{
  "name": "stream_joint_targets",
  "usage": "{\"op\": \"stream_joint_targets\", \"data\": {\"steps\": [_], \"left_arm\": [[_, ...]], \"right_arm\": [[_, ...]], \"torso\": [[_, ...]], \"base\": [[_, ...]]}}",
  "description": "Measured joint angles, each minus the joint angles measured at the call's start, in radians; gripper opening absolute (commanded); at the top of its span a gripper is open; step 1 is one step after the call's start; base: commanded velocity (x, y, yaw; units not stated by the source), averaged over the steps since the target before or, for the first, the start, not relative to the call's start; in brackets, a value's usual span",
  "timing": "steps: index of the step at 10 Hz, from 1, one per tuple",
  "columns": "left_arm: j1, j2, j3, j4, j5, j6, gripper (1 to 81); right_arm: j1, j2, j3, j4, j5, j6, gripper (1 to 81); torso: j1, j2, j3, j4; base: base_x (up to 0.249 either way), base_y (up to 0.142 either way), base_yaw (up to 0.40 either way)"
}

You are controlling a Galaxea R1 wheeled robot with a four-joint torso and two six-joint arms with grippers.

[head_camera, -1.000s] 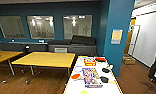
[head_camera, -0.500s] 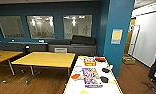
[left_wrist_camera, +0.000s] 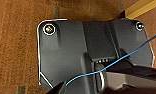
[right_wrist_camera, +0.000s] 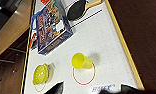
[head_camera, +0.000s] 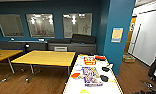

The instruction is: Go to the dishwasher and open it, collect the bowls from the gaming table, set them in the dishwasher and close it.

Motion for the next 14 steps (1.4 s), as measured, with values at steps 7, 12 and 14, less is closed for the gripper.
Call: {"op": "stream_joint_targets", "data": {"steps": [7,12,14], "left_arm": [[-0.027,-0.005,-0.001,-0.001,-0.009,0.0,81.1],[-0.039,-0.005,-0.001,-0.001,-0.014,0.0,81.1],[-0.042,-0.006,-0.002,-0.001,-0.016,0.0,81.1]], "right_arm": [[0.072,0.099,-0.077,0.0,-0.038,0.021,81.1],[0.127,0.151,-0.154,0.002,-0.047,0.041,81.1],[0.129,0.201,-0.186,0.002,-0.049,0.044,81.1]], "torso": [[0.001,0.002,-0.212,0.0],[0.002,0.003,-0.293,0.0],[0.002,0.003,-0.291,0.0]], "base": [[0.0,0.0,0.0],[0.0,0.0,0.0],[0.0,0.0,0.0]]}}
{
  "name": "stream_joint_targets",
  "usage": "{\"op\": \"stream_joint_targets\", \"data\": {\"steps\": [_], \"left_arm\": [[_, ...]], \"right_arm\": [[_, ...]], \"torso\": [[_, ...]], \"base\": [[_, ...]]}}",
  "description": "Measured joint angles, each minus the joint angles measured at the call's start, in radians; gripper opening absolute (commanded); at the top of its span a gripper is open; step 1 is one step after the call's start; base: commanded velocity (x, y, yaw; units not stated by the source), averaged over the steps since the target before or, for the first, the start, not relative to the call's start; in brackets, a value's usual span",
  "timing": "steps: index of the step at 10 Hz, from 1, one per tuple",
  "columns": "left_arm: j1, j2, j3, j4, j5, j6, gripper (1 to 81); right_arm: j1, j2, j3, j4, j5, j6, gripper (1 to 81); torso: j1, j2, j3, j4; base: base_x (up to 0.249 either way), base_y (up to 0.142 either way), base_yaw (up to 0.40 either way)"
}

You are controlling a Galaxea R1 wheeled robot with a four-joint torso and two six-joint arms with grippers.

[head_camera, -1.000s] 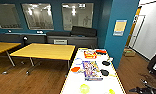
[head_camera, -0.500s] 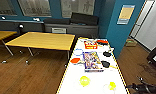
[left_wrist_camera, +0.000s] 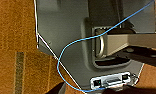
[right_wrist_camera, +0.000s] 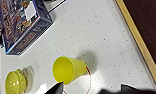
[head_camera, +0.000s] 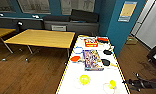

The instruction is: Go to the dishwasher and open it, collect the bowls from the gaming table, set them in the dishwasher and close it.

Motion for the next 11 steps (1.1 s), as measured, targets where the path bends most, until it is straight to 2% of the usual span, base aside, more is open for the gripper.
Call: {"op": "stream_joint_targets", "data": {"steps": [4,7,11], "left_arm": [[0.0,-0.002,-0.001,0.0,0.003,0.0,81.1],[0.0,-0.002,-0.002,0.0,0.004,0.0,81.1],[0.0,-0.003,-0.002,0.0,0.004,0.0,81.1]], "right_arm": [[-0.001,0.08,-0.121,0.0,-0.001,0.012,81.1],[0.001,0.131,-0.186,0.0,-0.019,0.079,81.1],[0.025,0.179,-0.243,0.002,-0.034,0.084,81.1]], "torso": [[0.0,0.0,0.0,0.0],[0.0,0.001,0.0,0.0],[0.0,0.001,-0.001,0.0]], "base": [[0.0,0.0,0.0],[0.0,0.0,0.0],[0.0,0.0,0.0]]}}
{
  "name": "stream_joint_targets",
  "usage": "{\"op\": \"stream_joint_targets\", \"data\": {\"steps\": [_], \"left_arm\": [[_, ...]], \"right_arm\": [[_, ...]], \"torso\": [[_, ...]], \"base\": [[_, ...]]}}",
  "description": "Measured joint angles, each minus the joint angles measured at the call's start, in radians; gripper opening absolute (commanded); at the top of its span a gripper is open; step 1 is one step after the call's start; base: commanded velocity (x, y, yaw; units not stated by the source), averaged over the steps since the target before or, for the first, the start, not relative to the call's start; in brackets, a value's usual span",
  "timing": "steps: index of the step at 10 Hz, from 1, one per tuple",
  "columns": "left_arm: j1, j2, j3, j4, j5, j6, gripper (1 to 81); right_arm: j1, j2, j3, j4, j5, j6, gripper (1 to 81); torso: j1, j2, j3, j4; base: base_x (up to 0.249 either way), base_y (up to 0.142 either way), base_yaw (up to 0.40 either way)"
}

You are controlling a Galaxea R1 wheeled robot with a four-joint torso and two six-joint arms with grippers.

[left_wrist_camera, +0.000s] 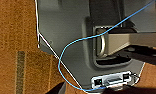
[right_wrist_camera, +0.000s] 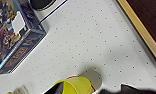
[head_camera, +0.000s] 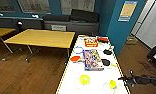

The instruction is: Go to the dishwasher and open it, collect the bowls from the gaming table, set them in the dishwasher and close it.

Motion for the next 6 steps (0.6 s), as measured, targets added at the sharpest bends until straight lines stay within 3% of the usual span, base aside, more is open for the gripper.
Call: {"op": "stream_joint_targets", "data": {"steps": [6], "left_arm": [[0.0,0.0,0.0,-0.011,0.001,0.0,81.1]], "right_arm": [[-0.05,0.058,-0.043,0.0,-0.002,0.001,81.1]], "torso": [[0.0,0.0,0.0,0.0]], "base": [[0.0,0.0,0.0]]}}
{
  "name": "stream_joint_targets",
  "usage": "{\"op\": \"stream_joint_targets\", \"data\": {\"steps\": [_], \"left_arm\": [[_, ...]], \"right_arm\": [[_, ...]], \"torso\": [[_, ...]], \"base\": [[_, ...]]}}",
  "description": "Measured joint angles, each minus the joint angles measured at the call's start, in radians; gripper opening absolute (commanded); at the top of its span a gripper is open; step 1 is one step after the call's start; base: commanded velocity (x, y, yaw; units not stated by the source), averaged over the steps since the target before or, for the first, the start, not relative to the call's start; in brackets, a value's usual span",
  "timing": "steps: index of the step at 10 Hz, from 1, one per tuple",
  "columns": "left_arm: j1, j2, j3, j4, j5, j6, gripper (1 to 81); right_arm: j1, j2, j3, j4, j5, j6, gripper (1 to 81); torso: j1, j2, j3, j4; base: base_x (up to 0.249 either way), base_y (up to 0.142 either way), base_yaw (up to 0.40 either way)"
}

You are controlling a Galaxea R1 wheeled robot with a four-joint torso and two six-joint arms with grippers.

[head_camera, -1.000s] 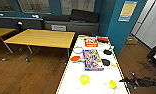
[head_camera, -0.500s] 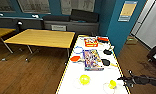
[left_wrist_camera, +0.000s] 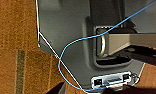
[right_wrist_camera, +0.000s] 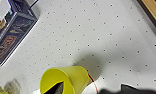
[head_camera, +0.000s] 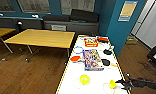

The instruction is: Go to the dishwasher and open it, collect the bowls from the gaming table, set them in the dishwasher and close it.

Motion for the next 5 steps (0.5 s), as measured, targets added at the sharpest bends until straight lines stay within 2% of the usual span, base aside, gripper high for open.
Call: {"op": "stream_joint_targets", "data": {"steps": [5], "left_arm": [[0.0,0.0,0.0,0.0,0.0,0.0,81.1]], "right_arm": [[-0.031,0.0,0.0,0.0,0.016,0.0,81.1]], "torso": [[0.0,0.0,0.0,0.0]], "base": [[0.0,0.0,0.0]]}}
